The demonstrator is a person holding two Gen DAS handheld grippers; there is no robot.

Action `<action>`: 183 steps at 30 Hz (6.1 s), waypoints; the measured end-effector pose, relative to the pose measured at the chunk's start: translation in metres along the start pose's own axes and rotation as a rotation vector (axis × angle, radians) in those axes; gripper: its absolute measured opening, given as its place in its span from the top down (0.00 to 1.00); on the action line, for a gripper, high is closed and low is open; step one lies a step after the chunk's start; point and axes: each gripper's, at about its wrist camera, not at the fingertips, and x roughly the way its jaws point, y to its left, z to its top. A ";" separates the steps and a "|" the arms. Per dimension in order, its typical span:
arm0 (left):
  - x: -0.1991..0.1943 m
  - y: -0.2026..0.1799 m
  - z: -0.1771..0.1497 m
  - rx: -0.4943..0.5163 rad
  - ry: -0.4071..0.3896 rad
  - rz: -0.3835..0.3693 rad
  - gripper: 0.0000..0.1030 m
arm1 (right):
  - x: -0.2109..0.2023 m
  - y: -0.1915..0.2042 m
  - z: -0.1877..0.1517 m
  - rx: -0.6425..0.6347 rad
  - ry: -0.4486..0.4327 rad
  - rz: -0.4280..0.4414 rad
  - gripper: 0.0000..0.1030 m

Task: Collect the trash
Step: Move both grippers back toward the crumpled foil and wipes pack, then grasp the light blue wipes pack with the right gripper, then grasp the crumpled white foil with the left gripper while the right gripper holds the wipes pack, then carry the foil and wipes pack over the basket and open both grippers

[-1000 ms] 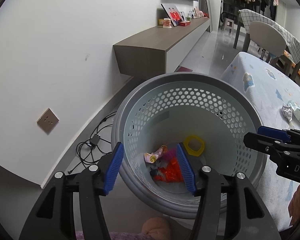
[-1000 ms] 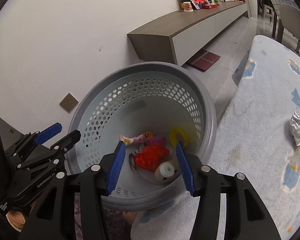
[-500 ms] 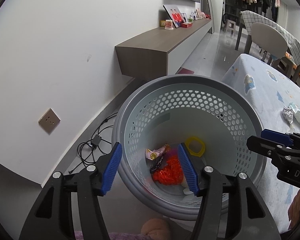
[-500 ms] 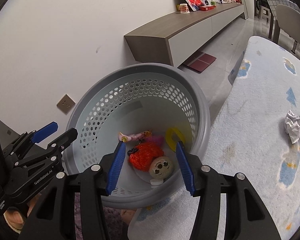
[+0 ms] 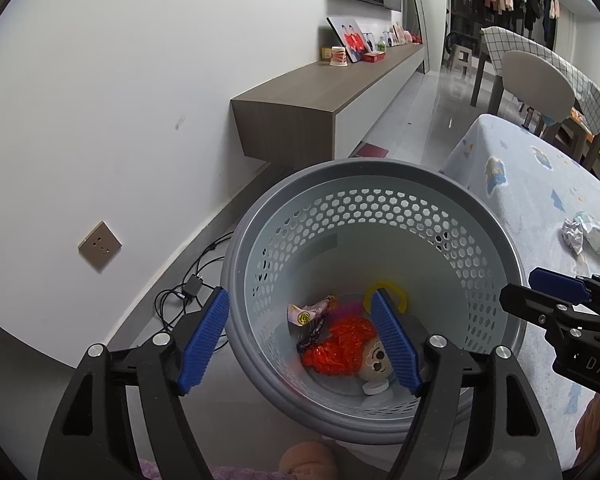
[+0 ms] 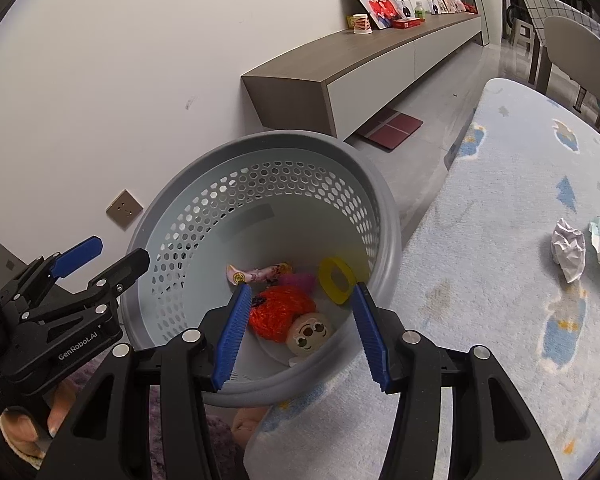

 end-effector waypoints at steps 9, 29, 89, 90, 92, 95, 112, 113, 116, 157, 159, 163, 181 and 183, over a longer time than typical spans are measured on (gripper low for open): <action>-0.005 -0.010 0.000 0.013 -0.017 -0.006 0.25 | -0.021 -0.013 -0.011 0.024 -0.050 -0.042 0.43; -0.025 -0.085 -0.004 0.118 -0.059 -0.117 0.17 | -0.093 -0.115 -0.046 0.191 -0.109 -0.219 0.38; 0.000 -0.168 -0.003 0.219 -0.007 -0.180 0.17 | -0.019 -0.279 0.029 -0.113 0.133 -0.087 0.32; -0.001 -0.167 -0.003 0.215 -0.009 -0.182 0.17 | -0.019 -0.277 0.027 -0.106 0.139 -0.101 0.41; -0.002 -0.165 -0.003 0.207 -0.013 -0.184 0.17 | -0.021 -0.272 0.022 -0.099 0.138 -0.144 0.45; -0.007 -0.164 -0.002 0.198 -0.026 -0.190 0.17 | -0.030 -0.265 0.013 -0.055 0.122 -0.187 0.53; -0.033 -0.186 -0.010 0.219 -0.092 -0.226 0.16 | -0.141 -0.246 -0.076 0.361 -0.072 -0.317 0.54; -0.033 -0.188 -0.009 0.217 -0.090 -0.231 0.16 | -0.145 -0.245 -0.082 0.374 -0.081 -0.321 0.54; -0.033 -0.195 -0.008 0.224 -0.087 -0.241 0.16 | -0.158 -0.246 -0.101 0.426 -0.112 -0.320 0.54; 0.050 -0.347 0.016 0.340 0.057 -0.326 0.72 | -0.203 -0.265 -0.155 0.575 -0.205 -0.238 0.54; 0.045 -0.341 0.013 0.338 0.057 -0.336 0.73 | -0.201 -0.264 -0.153 0.573 -0.203 -0.238 0.54; 0.027 -0.323 0.008 0.352 0.027 -0.327 0.73 | -0.197 -0.258 -0.146 0.559 -0.200 -0.234 0.54; -0.046 -0.193 0.014 0.291 -0.093 -0.241 0.73 | -0.131 -0.166 -0.069 0.385 -0.162 -0.160 0.54; -0.049 -0.173 0.015 0.272 -0.096 -0.217 0.72 | -0.123 -0.148 -0.057 0.343 -0.160 -0.152 0.54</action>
